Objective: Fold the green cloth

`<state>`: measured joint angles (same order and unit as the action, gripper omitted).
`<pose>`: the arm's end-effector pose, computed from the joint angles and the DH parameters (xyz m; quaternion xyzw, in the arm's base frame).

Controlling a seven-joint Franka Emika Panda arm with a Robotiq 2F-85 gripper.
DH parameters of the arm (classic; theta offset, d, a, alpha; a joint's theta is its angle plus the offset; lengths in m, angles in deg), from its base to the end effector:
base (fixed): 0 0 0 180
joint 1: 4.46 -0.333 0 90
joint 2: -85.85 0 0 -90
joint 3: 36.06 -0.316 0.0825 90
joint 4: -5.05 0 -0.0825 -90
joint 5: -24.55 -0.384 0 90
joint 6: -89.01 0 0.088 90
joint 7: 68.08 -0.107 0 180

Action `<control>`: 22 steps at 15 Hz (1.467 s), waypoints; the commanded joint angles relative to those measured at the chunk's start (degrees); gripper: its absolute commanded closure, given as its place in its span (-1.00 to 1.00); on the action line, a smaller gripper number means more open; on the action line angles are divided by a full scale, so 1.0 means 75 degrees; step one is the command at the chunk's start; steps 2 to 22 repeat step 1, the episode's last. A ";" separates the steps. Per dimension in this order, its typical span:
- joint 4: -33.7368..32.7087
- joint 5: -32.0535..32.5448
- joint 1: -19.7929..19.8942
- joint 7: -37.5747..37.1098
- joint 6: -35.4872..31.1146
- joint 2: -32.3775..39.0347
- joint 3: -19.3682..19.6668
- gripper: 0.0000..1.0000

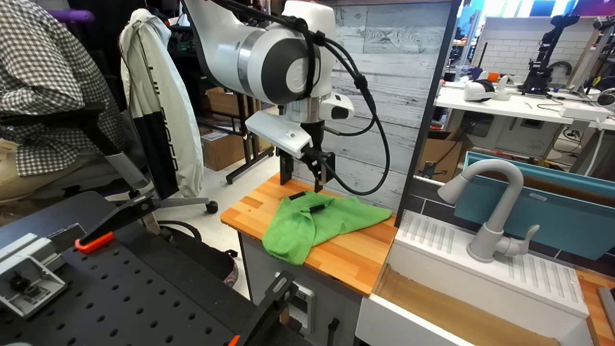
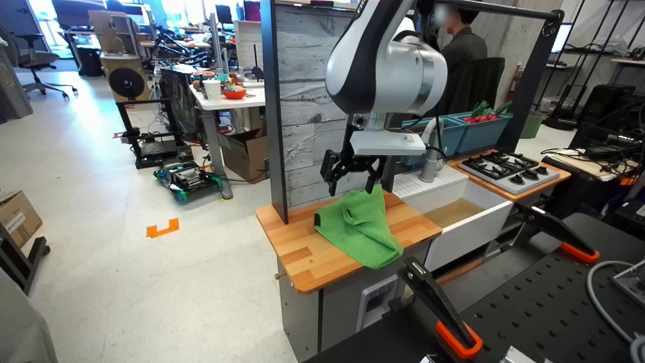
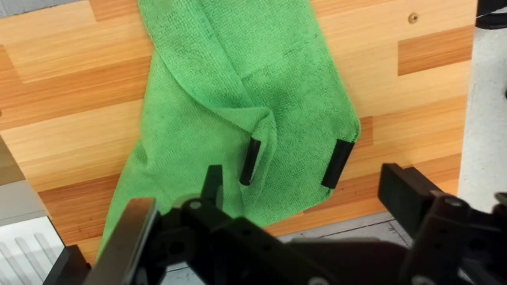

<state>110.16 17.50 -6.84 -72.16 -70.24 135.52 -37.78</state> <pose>0.6272 0.0390 0.0625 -0.9967 0.0621 -0.0360 0.0379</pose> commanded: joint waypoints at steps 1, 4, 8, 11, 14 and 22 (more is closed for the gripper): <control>-0.0032 0.0061 0.0027 -0.0045 0.0018 0.0017 -0.0024 -1.00; -0.0032 0.0061 0.0027 -0.0045 0.0018 0.0017 -0.0024 -1.00; -0.0032 0.0061 0.0027 -0.0045 0.0018 0.0017 -0.0024 -1.00; -0.0032 0.0061 0.0027 -0.0045 0.0018 0.0017 -0.0024 -1.00; -0.0032 0.0061 0.0027 -0.0045 0.0018 0.0017 -0.0024 -1.00; -0.0032 0.0061 0.0027 -0.0045 0.0018 0.0017 -0.0024 -1.00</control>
